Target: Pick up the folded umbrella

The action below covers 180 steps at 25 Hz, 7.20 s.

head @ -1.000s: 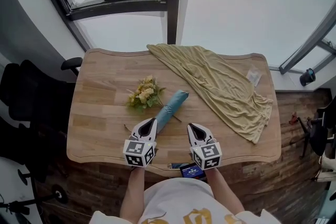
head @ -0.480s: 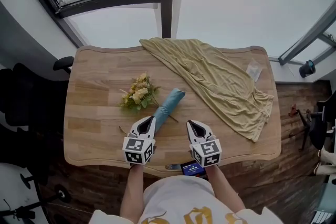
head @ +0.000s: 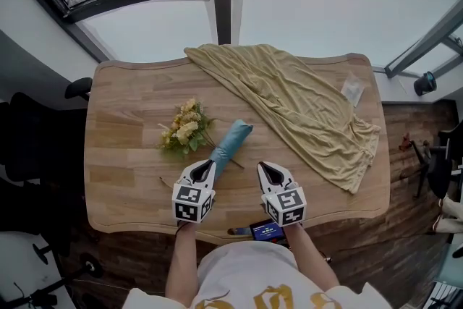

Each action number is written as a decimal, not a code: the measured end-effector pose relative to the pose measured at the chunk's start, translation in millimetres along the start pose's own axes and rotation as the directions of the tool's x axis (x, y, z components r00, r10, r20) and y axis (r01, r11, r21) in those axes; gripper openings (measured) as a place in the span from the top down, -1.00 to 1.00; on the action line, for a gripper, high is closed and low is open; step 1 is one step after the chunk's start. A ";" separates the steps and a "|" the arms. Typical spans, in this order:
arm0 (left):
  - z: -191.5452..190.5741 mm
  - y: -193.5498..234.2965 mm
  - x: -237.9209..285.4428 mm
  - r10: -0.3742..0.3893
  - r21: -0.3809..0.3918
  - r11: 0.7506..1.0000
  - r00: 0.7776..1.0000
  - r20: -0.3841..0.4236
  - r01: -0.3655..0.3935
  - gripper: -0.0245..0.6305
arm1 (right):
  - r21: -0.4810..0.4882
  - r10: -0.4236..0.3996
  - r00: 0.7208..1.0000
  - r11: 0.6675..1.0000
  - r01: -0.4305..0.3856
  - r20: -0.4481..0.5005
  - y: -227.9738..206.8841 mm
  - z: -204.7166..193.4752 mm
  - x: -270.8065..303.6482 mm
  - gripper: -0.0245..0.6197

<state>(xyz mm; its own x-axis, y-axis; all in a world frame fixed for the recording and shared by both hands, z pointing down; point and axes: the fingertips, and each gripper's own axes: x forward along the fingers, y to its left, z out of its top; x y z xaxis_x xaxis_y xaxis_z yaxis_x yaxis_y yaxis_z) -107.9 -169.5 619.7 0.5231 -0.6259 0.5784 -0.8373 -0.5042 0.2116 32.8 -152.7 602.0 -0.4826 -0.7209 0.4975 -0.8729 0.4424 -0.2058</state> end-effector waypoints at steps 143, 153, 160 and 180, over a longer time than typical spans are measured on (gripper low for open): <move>38.1 -81.3 -147.8 0.012 0.036 0.999 0.952 0.305 -0.024 0.07 | -0.125 0.011 0.968 0.992 0.021 0.250 82.4 58.4 -105.2 0.89; 43.6 -83.4 -151.4 -0.018 0.024 1.000 0.948 0.319 0.011 0.07 | -0.123 0.001 0.968 0.992 0.031 0.249 85.1 59.9 -106.8 0.89; 43.0 -83.2 -148.8 -0.023 0.028 0.999 0.949 0.315 0.015 0.07 | -0.122 -0.001 0.969 0.992 0.032 0.246 84.4 60.2 -107.8 0.89; 42.7 -80.7 -141.6 -0.032 0.024 0.999 0.953 0.302 0.026 0.07 | -0.109 -0.019 0.970 0.993 0.047 0.242 73.9 54.8 -104.6 0.89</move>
<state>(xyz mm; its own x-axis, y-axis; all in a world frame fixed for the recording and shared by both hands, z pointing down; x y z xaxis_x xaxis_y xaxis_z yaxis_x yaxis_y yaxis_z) -107.6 -65.6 487.1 0.5733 -0.7600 0.3063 -0.8193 -0.5345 0.2074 14.8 -73.9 488.6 -0.4687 -0.8368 0.2831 -0.8815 0.4638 -0.0887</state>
